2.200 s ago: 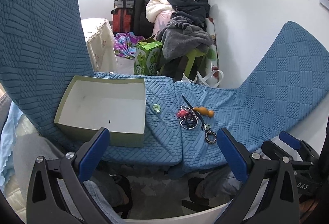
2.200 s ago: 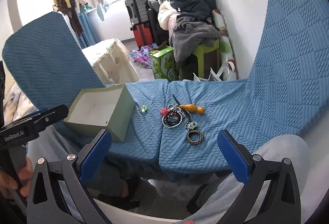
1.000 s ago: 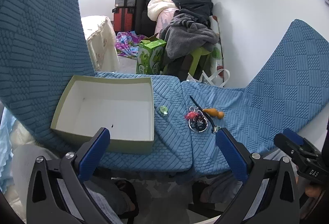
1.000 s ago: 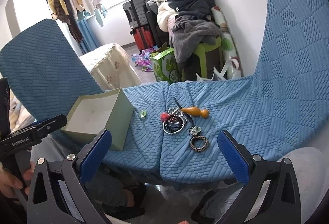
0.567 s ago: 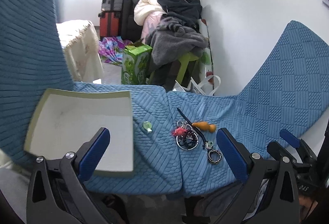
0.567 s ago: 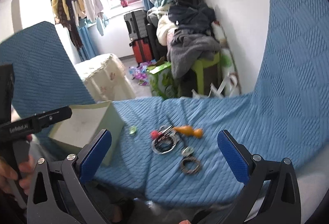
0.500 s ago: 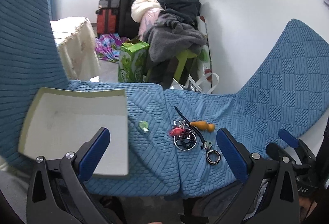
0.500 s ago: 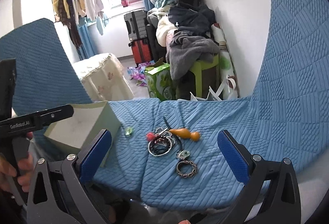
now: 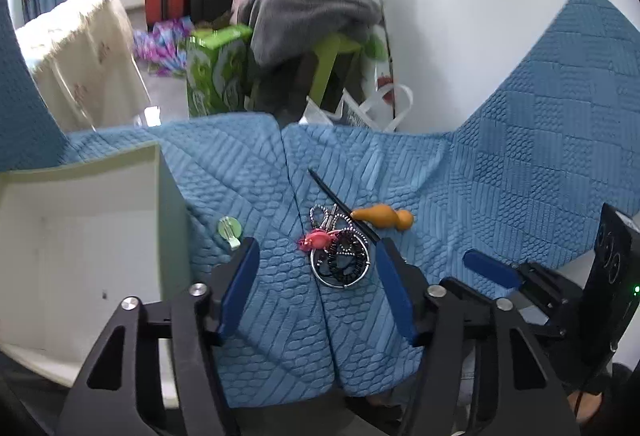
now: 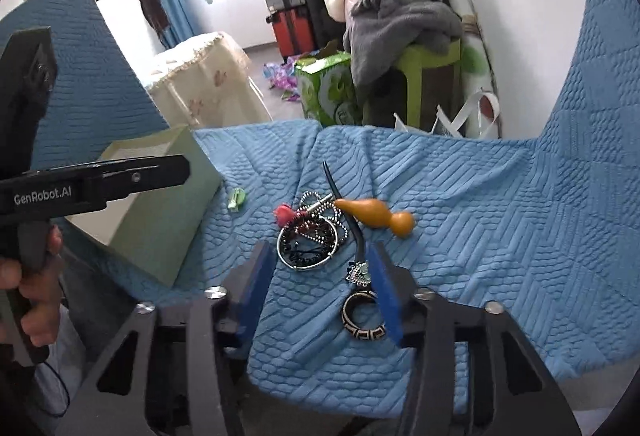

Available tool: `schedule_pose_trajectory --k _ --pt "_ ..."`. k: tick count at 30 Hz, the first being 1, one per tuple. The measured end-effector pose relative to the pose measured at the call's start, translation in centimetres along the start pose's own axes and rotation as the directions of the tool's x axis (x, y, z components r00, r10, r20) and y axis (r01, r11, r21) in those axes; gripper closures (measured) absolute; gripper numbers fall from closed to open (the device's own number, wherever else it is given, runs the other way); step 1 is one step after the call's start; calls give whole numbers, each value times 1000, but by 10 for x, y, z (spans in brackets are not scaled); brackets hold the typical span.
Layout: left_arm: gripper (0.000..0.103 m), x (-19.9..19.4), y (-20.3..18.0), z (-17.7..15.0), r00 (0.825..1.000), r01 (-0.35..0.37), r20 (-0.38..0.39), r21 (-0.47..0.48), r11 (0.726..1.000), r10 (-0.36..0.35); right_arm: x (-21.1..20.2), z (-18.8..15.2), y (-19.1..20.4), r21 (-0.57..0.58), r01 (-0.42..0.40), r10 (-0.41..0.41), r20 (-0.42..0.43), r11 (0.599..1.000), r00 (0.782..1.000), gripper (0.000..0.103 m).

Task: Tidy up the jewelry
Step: 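Grasp the black beaded coil bracelet with the right gripper while the left gripper grasps the pink hair clip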

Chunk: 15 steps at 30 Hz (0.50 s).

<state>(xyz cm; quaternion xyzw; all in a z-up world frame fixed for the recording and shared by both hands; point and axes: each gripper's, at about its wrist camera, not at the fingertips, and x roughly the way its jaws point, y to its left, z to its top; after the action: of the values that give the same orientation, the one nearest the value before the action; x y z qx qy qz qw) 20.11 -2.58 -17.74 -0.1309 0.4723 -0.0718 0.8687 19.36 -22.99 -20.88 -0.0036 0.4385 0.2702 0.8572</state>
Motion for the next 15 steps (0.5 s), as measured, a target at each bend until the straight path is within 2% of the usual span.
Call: schedule_pose_trajectory --k 1,4,7,15 --pt "44 6 3 1 1000 7 -18 -14 1000 -7 6 1 -2 14 -17 17 -13 1000 1000 62" --pt "58 28 5 5 997 6 -81 -18 1000 -8 21 2 -5 12 -22 23 -46 1000 999 66" --pt "58 46 3 8 994 15 -111 -9 1000 -16 39 6 -4 -20 -23 22 -71 1000 997 70" --pt "64 75 4 9 985 61 -160 0 998 -60 79 8 -11 -8 -22 21 -128 1000 992 81"
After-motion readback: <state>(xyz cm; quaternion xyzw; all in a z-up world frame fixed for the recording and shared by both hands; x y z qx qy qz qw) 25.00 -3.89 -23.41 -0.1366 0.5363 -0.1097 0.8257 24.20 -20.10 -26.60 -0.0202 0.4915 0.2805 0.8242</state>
